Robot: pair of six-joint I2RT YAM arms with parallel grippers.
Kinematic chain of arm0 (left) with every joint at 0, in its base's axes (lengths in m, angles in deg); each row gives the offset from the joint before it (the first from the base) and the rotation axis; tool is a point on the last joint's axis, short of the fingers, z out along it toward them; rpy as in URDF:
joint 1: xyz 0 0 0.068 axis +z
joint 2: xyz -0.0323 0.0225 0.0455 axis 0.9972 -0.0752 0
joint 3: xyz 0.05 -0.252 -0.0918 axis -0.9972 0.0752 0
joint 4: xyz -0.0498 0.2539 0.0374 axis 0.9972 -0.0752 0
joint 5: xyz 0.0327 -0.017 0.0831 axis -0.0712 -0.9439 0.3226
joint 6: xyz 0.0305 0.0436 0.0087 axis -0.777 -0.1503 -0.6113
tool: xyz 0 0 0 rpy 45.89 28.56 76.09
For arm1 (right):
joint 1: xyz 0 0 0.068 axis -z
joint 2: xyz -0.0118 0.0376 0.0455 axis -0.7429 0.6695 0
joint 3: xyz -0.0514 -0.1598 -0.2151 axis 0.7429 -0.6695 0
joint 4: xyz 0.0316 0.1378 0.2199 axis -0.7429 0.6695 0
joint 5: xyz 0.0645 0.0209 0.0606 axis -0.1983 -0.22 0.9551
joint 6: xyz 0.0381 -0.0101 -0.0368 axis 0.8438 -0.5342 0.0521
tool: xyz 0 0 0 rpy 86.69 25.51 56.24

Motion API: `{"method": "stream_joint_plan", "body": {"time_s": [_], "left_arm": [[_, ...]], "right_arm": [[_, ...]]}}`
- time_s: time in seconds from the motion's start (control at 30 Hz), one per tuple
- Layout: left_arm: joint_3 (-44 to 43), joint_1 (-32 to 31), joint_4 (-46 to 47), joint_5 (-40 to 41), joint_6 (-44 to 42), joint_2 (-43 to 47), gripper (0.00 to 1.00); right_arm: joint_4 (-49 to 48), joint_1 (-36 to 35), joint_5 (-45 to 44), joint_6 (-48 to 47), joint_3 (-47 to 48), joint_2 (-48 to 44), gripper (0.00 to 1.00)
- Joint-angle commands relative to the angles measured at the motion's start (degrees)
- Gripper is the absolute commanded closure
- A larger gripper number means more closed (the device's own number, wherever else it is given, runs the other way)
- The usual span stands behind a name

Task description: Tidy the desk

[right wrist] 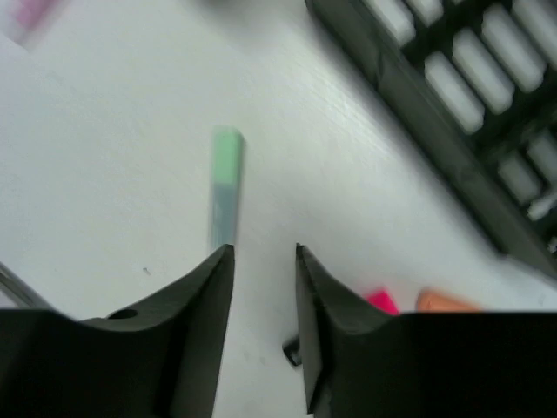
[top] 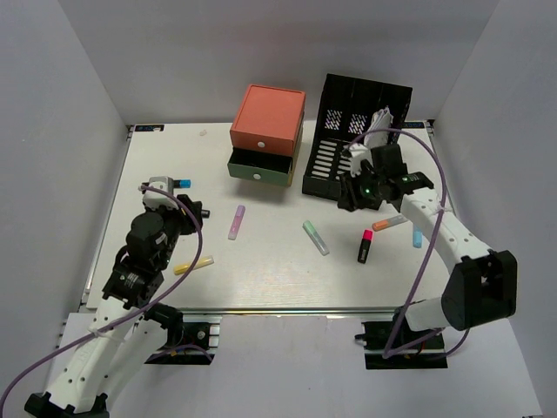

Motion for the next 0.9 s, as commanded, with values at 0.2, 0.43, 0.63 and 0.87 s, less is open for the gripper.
{"method": "stream_joint_plan", "body": {"time_s": [0.2, 0.43, 0.63, 0.87], "left_arm": [[0.53, 0.24, 0.34, -0.50, 0.24, 0.32, 0.33], [0.44, 0.24, 0.52, -1.29, -0.02, 0.59, 0.32], [0.62, 0.24, 0.52, -1.11, -0.20, 1.55, 0.32], [0.62, 0.24, 0.61, -1.55, -0.20, 2.17, 0.31]], "right_arm": [[8.75, 5.46, -8.26, -2.29, -10.32, -2.34, 0.51], [12.79, 5.82, -9.93, -4.14, -13.50, -1.29, 0.47], [14.46, 6.34, -12.22, -4.93, -14.11, 1.17, 0.34], [12.62, 6.87, -12.74, -3.70, -15.52, 4.42, 0.38]]}}
